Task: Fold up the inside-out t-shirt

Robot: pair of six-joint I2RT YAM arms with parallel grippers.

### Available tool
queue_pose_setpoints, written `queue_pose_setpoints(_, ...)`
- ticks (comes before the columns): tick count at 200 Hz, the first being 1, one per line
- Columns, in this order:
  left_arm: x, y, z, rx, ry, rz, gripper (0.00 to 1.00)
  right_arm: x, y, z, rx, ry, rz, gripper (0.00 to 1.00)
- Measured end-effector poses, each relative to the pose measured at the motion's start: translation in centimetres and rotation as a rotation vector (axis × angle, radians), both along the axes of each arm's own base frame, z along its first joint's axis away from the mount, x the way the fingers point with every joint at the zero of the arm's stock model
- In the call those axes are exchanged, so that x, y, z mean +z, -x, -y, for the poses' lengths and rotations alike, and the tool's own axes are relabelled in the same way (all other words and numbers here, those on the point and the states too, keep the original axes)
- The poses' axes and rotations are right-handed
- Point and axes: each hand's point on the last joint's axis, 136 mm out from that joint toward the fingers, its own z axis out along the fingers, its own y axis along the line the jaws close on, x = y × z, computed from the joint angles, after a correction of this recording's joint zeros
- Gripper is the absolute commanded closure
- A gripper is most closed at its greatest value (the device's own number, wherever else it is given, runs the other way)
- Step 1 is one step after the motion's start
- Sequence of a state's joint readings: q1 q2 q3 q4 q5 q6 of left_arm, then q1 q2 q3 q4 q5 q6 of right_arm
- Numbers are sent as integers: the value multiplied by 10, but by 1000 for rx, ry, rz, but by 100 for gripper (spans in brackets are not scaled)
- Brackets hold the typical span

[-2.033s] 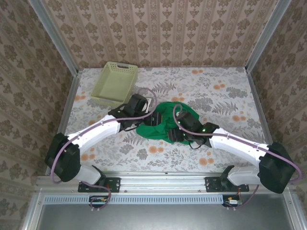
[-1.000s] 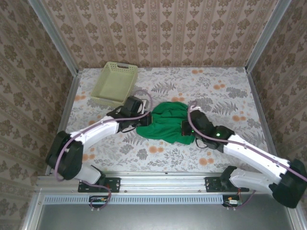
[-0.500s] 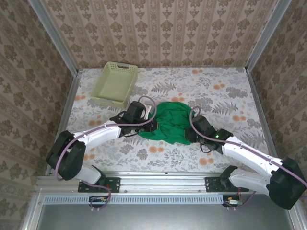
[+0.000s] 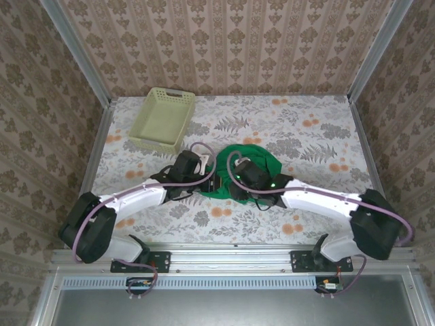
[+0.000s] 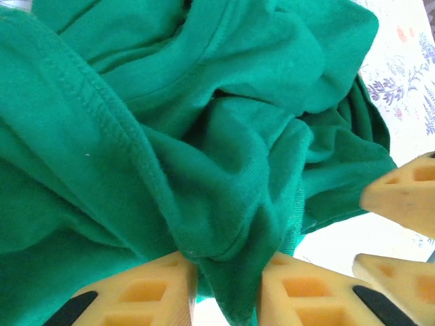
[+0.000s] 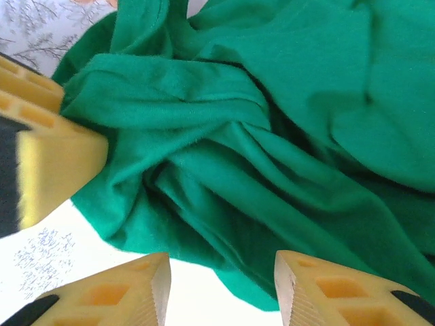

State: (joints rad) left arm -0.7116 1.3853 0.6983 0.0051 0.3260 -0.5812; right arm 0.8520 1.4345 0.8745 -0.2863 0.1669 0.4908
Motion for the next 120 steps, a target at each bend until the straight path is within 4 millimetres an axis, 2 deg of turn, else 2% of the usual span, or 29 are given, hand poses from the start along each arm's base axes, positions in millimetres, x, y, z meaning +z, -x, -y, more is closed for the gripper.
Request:
queue_pose_setpoints(47,-2,-1,-2,8,1,-2,72,-17,-11,-12,19,51,-26,53)
queue_pose_setpoints(71,-3,-1,-2,8,1,-2,72,-24,-16,-16,14,71,-32,58)
queue_pose_setpoints(80,-3,-1,-2,8,1,-2,73,-26,-17,-16,13,79,-33,63)
queue_pose_setpoints(105,-2,-1,-2,8,1,-2,72,-30,-20,-14,12,102,-27,89)
queue_pose_setpoints(120,-2,-1,-3,10,1,-2,73,-28,-21,-13,16,112,-14,99)
